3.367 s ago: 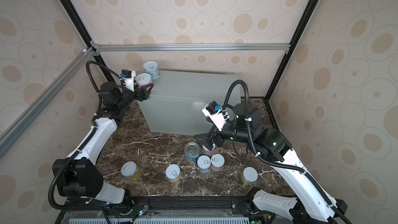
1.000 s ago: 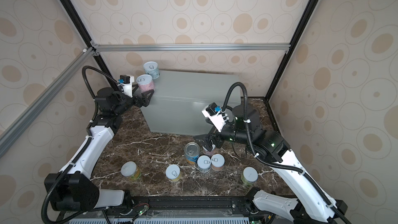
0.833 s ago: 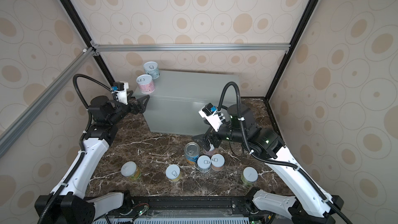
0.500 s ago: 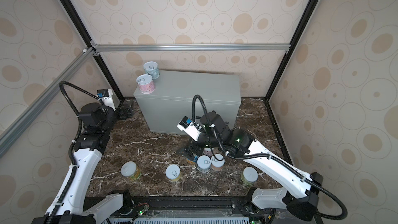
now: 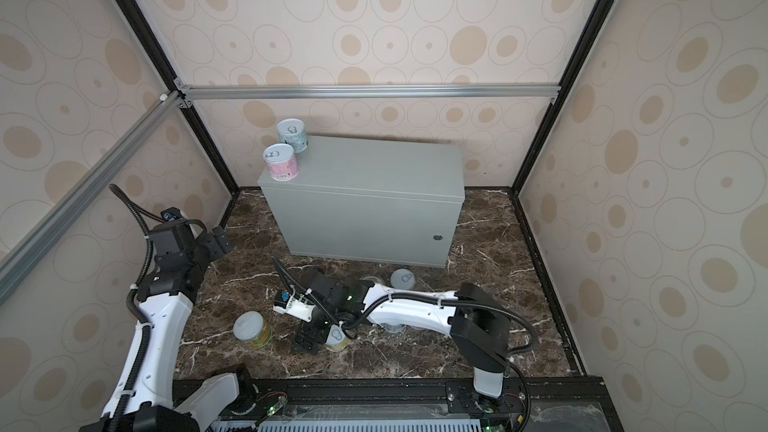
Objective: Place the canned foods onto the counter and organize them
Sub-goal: 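Lower the right gripper onto the white-lidded orange-peach can and close it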
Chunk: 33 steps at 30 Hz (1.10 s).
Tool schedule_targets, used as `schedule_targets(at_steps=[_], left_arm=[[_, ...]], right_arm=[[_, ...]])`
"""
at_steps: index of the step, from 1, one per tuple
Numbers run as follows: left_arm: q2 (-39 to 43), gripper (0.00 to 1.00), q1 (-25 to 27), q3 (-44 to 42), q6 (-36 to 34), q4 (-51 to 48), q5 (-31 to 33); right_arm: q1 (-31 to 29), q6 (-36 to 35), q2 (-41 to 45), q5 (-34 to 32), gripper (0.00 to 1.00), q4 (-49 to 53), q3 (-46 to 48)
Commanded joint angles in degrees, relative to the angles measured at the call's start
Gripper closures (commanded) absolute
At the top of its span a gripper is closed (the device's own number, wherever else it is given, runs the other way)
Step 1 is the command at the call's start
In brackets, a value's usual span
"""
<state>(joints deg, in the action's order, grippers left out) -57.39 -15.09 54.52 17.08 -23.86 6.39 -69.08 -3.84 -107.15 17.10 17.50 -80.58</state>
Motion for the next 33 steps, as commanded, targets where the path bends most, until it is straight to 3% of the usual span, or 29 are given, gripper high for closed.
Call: schedule_targets(at_steps=[1, 14, 24, 30, 33], left_arm=[[1.2, 0.02, -0.4, 0.2, 2.0, -1.0, -1.2], [0.1, 0.02, -2.1, 1.0, 3.5, -0.3, -3.6], [-0.1, 0.02, -2.3, 1.2, 3.5, 0.0, -4.0], [-0.2, 0.02, -2.3, 0.7, 3.9, 0.8, -5.3], [0.2, 0.02, -2.3, -0.4, 4.0, 3.0, -9.2]], right_arm=[[-1.1, -3.1, -5.2, 3.0, 0.0, -3.8, -6.7], [-1.7, 0.1, -22.6, 6.1, 0.0, -11.5, -22.0], [-2.1, 2.1, -32.3, 2.1, 0.0, -12.5, -32.7], [-1.9, 3.0, -28.5, -3.3, 0.16, -17.1, -26.8], [-1.4, 3.6, -24.8, -5.0, 0.24, -19.0, -22.0]])
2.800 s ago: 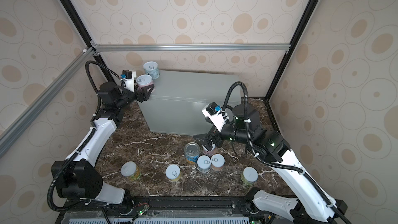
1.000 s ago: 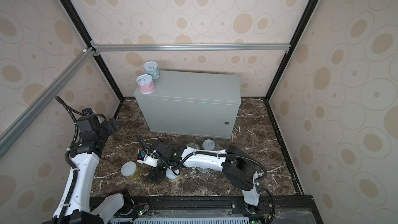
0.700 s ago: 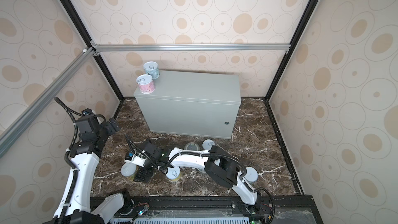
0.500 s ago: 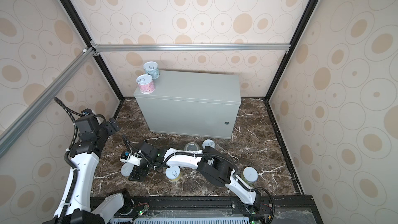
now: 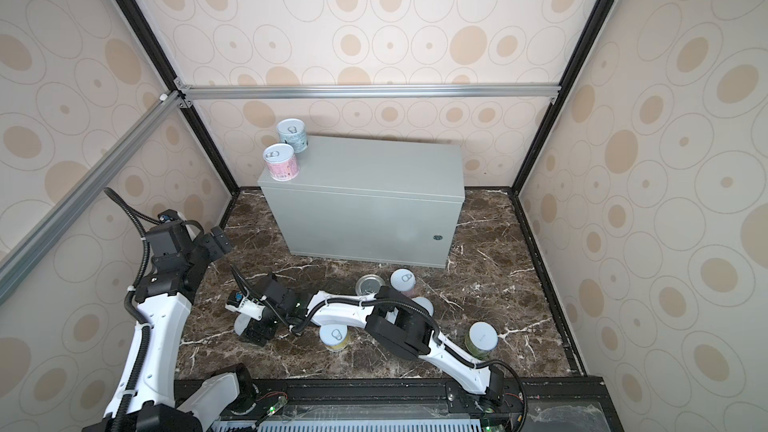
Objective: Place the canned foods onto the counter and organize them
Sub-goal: 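Lower the right gripper onto the white-lidded orange-peach can and close it, then lift the peach can with the right gripper up onto the cabinet top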
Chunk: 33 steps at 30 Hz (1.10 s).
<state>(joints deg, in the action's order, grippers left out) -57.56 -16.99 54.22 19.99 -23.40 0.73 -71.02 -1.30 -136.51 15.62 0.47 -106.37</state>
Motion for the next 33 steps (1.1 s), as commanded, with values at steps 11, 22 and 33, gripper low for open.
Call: schedule_targets(at_steps=[11, 22, 33], left_arm=[[3.0, 0.02, -0.1, -4.9, 1.9, 13.2, -21.9], [3.6, 0.02, 4.0, -1.9, -3.3, 17.0, -33.5], [3.0, 0.02, 4.7, 3.7, -4.6, 15.5, -36.6]], right_arm=[[4.1, 2.6, 23.4, -5.4, 0.36, -6.8, 22.4], [8.1, 3.9, 37.4, -9.5, 0.4, 24.9, 5.8], [17.7, 0.6, 32.1, -16.6, 0.39, 46.0, -28.9]])
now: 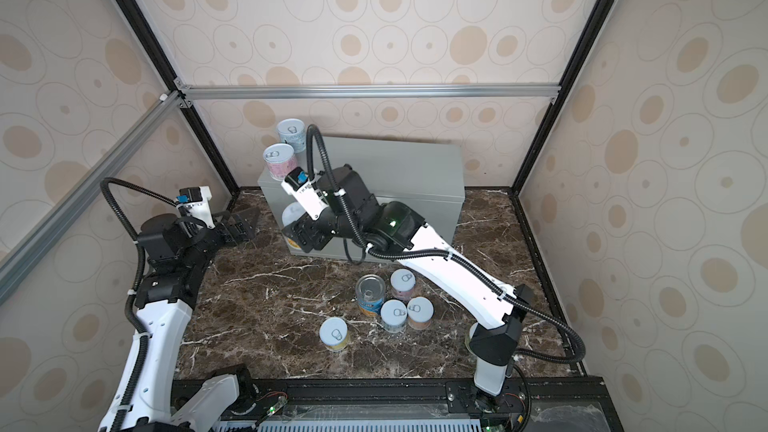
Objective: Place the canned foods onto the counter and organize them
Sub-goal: 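Lift the peach can with the right gripper up onto the cabinet top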
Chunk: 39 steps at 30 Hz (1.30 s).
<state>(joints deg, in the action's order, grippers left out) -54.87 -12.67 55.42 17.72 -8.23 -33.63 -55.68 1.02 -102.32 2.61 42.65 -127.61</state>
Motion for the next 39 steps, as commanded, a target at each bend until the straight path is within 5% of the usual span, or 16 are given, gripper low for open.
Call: schedule_targets(at_steps=[1, 6, 19, 24, 39], left_arm=[[0.4, 0.02, 0.6, 2.6, -2.6, 0.0, -2.3], [1.1, 0.02, 1.8, 3.3, -5.0, -1.4, -3.5], [0.7, 0.02, 10.5, 7.4, -9.8, -2.1, -16.2], [0.2, 0.02, 12.1, 9.9, -10.2, -2.5, -15.5], [-1.2, 0.02, 16.8, 12.1, -9.2, -0.5, -9.1]], right_arm=[[3.3, -1.5, -3.3, -4.7, 0.39, 4.7, -10.5], [7.2, -1.5, -10.5, -7.6, 0.38, 7.3, -23.4], [12.0, -3.4, -17.0, -8.0, 0.35, -1.0, -24.7], [13.4, -2.1, -18.7, -6.9, 0.33, -3.3, -24.7], [16.3, 0.8, -20.0, -2.4, 0.05, -6.7, -25.0]])
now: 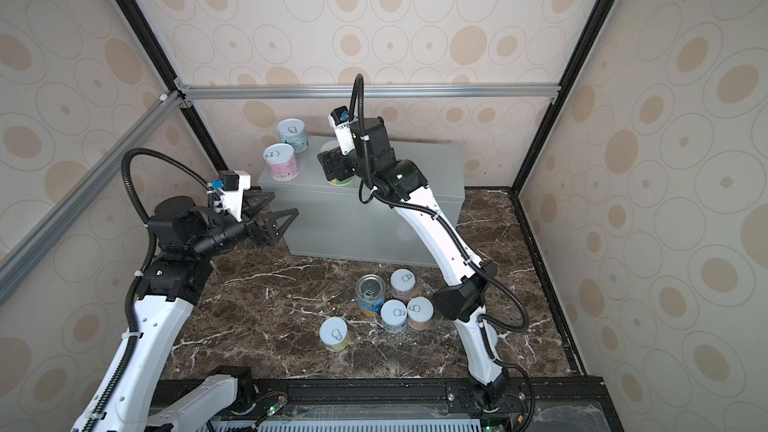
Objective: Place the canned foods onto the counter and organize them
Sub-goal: 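Lift the peach can with the right gripper up onto the cabinet top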
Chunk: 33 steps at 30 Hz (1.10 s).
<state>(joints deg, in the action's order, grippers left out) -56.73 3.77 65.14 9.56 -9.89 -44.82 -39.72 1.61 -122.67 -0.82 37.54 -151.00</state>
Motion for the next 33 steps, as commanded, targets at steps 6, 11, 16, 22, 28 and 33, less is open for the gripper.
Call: schedule_targets(at_steps=[6, 11, 16, 22, 28, 33], left_arm=[[2.0, 0.02, 0.4, 0.8, -0.5, 0.8, 6.6], [3.0, 0.02, 0.4, -1.3, -0.5, 1.2, 7.4], [3.5, 0.02, 0.4, -2.1, -1.2, 0.5, 7.6], [4.0, 0.02, 0.4, -3.2, -1.9, -0.3, 8.4], [4.8, 0.02, 0.4, -5.1, -2.2, -0.2, 9.6], [5.4, 0.02, 0.4, -7.3, -1.8, 0.7, 10.2]], right_arm=[[0.3, -0.7, 3.1, 1.2, 0.01, -0.3, 1.9], [0.2, -0.4, 7.3, 1.6, 0.01, -1.3, 9.7], [0.1, -0.3, 11.4, 1.3, 0.05, -5.8, 18.1], [0.1, -0.9, 9.0, 1.0, 0.19, -5.3, 16.0], [0.1, -1.4, 4.4, 0.7, 0.27, -6.4, 12.0], [0.1, -1.4, 1.0, 0.3, 0.27, -9.3, 9.7]])
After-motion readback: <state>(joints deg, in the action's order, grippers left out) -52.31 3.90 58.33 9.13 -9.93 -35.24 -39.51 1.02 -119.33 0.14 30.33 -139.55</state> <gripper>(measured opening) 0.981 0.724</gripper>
